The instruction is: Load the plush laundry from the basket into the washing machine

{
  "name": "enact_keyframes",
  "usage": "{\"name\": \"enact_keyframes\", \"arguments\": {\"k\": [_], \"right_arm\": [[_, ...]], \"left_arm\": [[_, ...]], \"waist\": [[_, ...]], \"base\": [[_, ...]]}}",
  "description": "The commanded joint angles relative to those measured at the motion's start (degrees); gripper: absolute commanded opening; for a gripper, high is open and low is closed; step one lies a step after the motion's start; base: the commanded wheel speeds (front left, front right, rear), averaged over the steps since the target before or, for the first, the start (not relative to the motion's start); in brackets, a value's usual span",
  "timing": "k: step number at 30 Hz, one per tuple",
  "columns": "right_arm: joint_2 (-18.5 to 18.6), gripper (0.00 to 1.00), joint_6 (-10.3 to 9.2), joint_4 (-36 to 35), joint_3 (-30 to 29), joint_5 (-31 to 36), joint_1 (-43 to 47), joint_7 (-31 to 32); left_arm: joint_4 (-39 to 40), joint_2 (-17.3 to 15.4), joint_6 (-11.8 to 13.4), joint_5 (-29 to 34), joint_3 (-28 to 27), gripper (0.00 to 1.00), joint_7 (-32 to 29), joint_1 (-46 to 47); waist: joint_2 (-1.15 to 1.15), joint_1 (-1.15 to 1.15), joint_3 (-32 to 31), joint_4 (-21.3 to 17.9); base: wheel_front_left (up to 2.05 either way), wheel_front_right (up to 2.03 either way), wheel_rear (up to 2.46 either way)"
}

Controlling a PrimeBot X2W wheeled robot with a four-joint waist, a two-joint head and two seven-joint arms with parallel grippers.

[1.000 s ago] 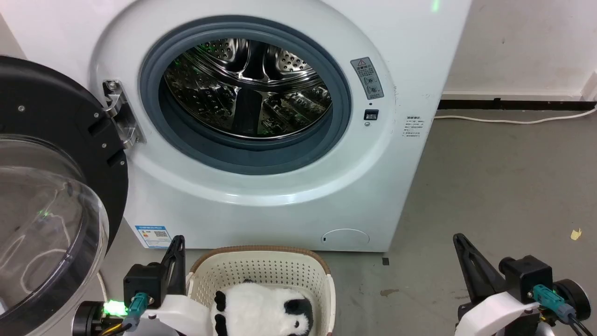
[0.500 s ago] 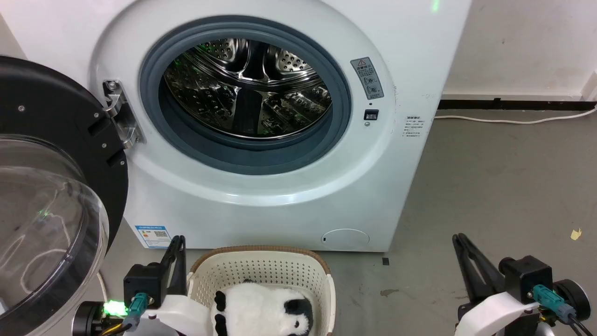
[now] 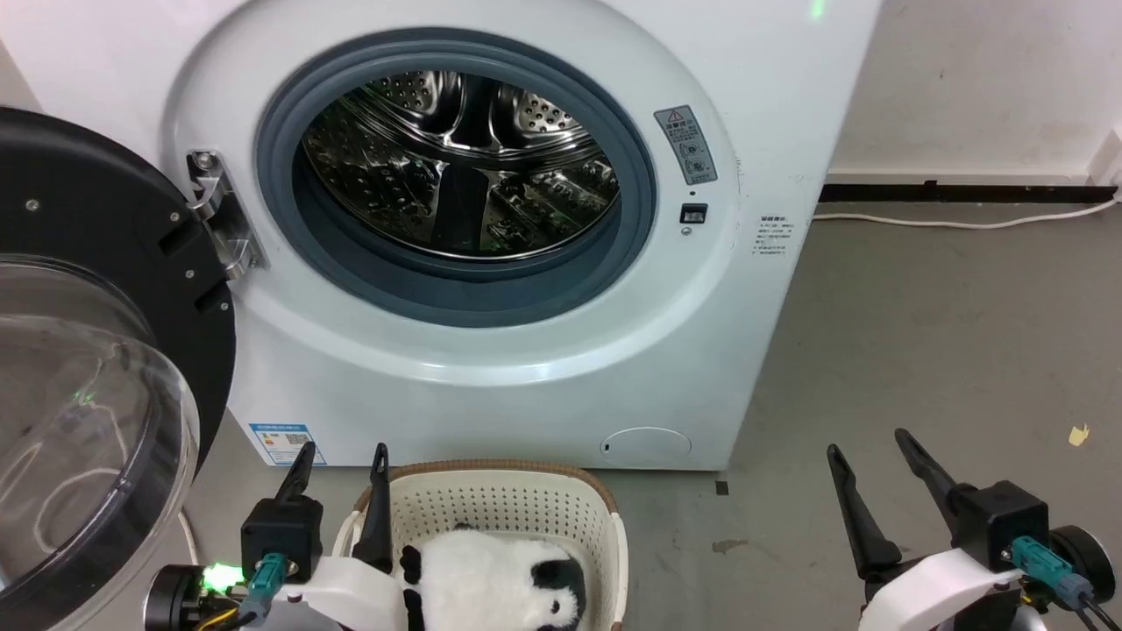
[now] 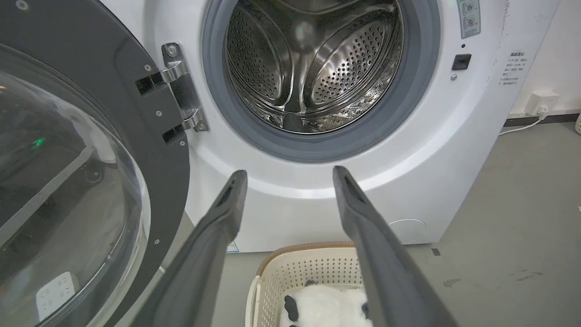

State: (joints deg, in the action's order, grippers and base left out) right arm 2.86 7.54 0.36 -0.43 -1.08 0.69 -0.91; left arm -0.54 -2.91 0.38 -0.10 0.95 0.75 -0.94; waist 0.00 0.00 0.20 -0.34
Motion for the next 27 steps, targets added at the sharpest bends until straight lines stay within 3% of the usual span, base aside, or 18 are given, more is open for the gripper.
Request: {"name": "enact_keyframes", "arguments": {"k": [1,16,27], "right_arm": [[0.0,1.0,-0.01,0.1,-0.3,-0.6,0.1,-0.5],[0.0,1.0,-0.01,-0.5,-0.8,-2.4,-1.8,-2.3],[0.0,1.0,-0.02,-1.3,-0.6,-4.5,-4.1,-3.6]], "left_arm": [[-0.3,0.0,0.1,-0.1,0.2,1.0,0.7,-0.2],[-4.5,-0.8,-0.4,0.2,1.9,1.0,2.5,2.8],[-12.7,-2.4,-1.8,-0.6,2.7,1.0,2.0,7.6]], "waist": [[0.0,0.0,0.3,-0.1],[0.0,0.0,6.7,-2.3],[0.0,0.0,12.8,-4.9]], "base": [[0.0,0.0,0.0],[0.0,0.0,0.0],[0.0,0.0,0.0]]}}
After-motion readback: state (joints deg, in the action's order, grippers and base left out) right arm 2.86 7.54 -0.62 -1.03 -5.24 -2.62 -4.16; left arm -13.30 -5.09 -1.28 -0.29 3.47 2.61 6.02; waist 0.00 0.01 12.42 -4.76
